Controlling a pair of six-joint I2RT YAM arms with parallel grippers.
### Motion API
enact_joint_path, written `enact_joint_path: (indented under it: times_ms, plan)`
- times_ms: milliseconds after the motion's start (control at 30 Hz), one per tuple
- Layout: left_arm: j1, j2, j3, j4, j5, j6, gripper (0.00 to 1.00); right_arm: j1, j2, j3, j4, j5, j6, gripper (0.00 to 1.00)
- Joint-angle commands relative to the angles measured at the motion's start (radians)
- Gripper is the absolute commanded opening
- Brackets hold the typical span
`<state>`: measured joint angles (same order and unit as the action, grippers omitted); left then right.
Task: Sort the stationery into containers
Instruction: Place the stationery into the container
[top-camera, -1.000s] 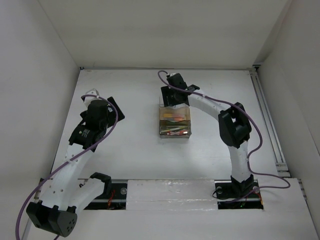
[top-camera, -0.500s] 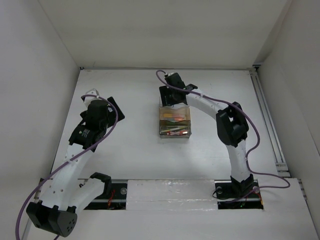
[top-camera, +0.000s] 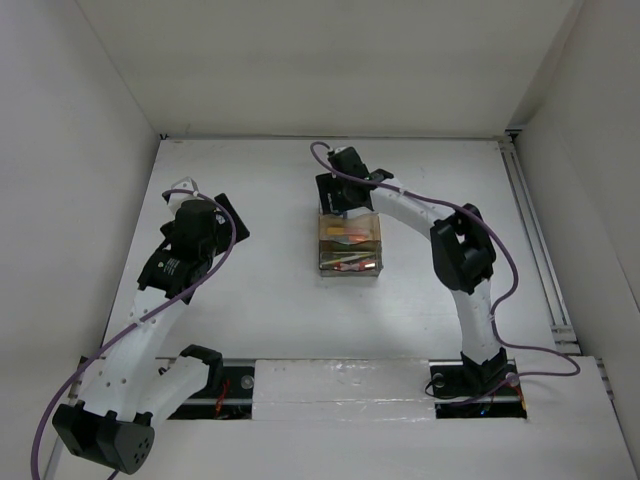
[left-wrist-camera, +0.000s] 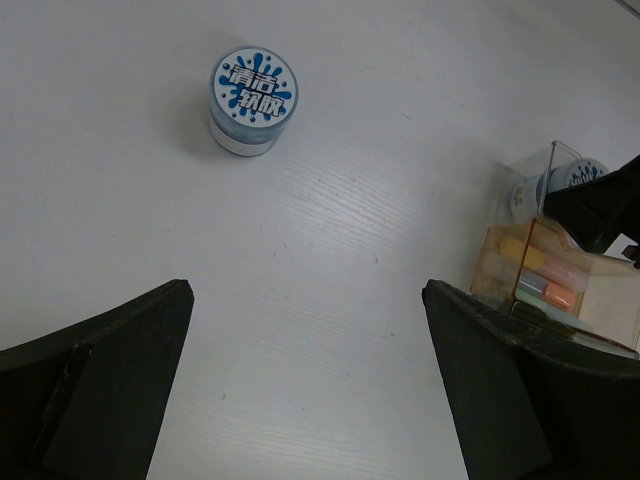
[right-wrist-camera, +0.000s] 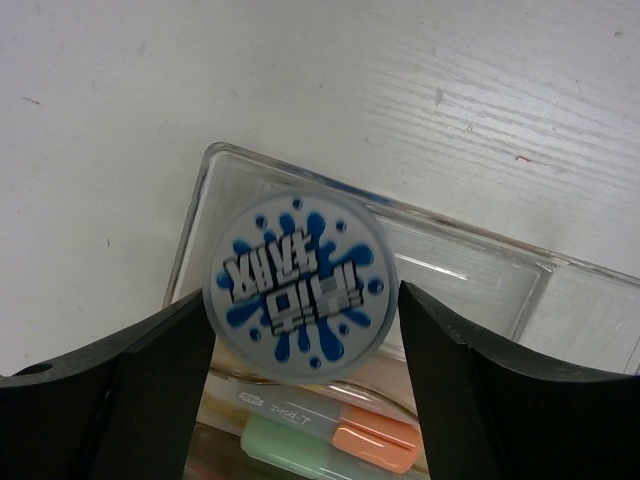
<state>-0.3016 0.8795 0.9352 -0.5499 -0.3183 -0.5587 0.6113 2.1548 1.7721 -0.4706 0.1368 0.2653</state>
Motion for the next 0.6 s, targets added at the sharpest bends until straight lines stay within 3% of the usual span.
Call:
enact_joint_path:
  times_ms: [0,33,67,567]
  plan:
    - [-0.004,-0.016,-0.007,0.015,-0.008,-0.006,1.0,0.013,-0.061,0.05,0.035,-0.013,0.006,0.78]
    - [-0.004,-0.016,-0.007,0.015,-0.008,-0.006,1.0,0.013,-0.061,0.05,0.035,-0.013,0.006,0.81]
    - [-0.004,-0.016,-0.007,0.015,-0.008,-0.006,1.0,0.013,-0.061,0.05,0.035,-0.013,0.006,1.0]
    - [-0.004,-0.016,-0.007,0.015,-0.018,-0.006,1.0,0.044,-0.199,0.061,-0.009,0.102,-0.005,1.0]
